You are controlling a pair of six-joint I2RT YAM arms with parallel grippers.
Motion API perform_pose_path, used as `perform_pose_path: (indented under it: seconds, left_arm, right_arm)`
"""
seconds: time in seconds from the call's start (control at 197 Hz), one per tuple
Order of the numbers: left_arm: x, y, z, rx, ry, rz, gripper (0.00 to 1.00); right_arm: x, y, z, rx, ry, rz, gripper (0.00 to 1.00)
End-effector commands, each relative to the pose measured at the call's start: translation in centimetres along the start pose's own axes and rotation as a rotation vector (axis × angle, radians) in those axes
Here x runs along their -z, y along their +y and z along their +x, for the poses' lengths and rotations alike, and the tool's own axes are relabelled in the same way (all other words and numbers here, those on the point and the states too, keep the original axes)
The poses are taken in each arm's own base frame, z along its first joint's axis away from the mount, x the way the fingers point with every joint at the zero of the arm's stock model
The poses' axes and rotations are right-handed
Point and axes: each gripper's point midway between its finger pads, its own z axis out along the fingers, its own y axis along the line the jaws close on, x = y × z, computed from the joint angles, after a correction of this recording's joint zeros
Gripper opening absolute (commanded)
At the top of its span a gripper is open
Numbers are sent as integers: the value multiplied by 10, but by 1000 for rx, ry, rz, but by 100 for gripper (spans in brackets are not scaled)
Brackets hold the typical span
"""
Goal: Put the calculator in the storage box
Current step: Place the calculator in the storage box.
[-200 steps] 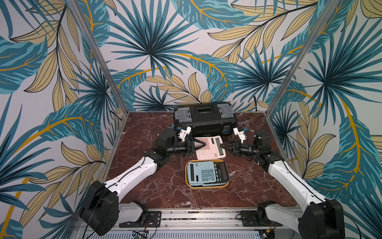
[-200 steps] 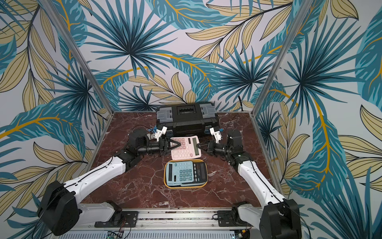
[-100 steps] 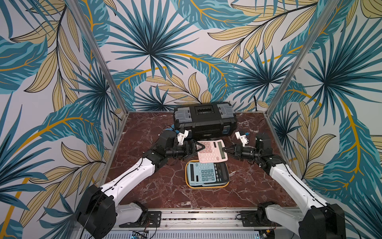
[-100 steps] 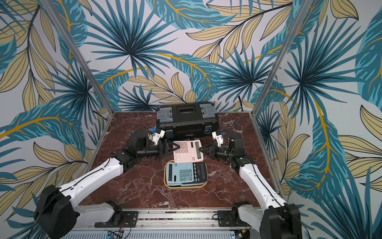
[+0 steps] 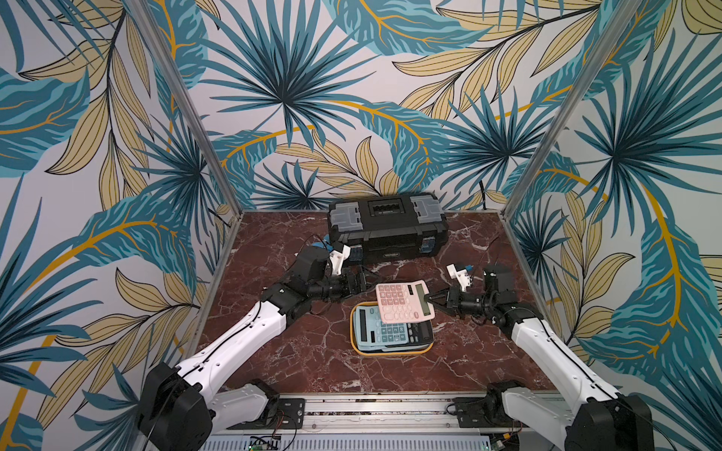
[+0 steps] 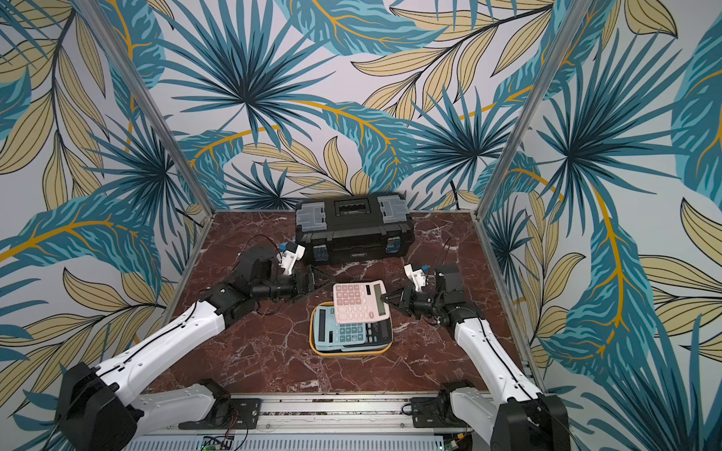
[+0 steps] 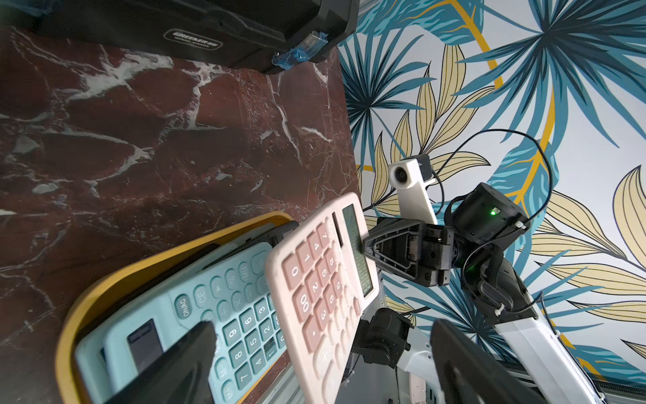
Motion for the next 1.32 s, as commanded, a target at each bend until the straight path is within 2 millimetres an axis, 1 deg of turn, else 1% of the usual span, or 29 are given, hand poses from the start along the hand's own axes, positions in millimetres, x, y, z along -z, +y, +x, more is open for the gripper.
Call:
perform_pose_path:
  seconds: [0.0,0.214,0.371,0.666,0.976,1.174,1.312]
  left_arm:
    - [7,-21,-9,-44,-27,43,100]
    - [5,-18,-6,-28,-21,54,100]
    - [5,-20,-5,-23,-17,71,100]
    - [5,-18,-3,-18,-19,76,100]
    - [4,-17,-3,-15,-20,78,100]
    - [3,-17,-3,-15,-18,83,100]
    - [3,-17,-3,-14,-21,85,100]
  right_arm:
    - [2,-5,11,15,21,0,0]
    - [5,-13,18,17,17,35,0]
    - [6,-21,22,11,23,69,0]
    - [5,-32,30,2,47,106,0]
    - [1,-50,34,-14,66,150,0]
    - [-1,-50,31,-11,63,142,0]
    - [-5,-54,30,-25,65,137,0]
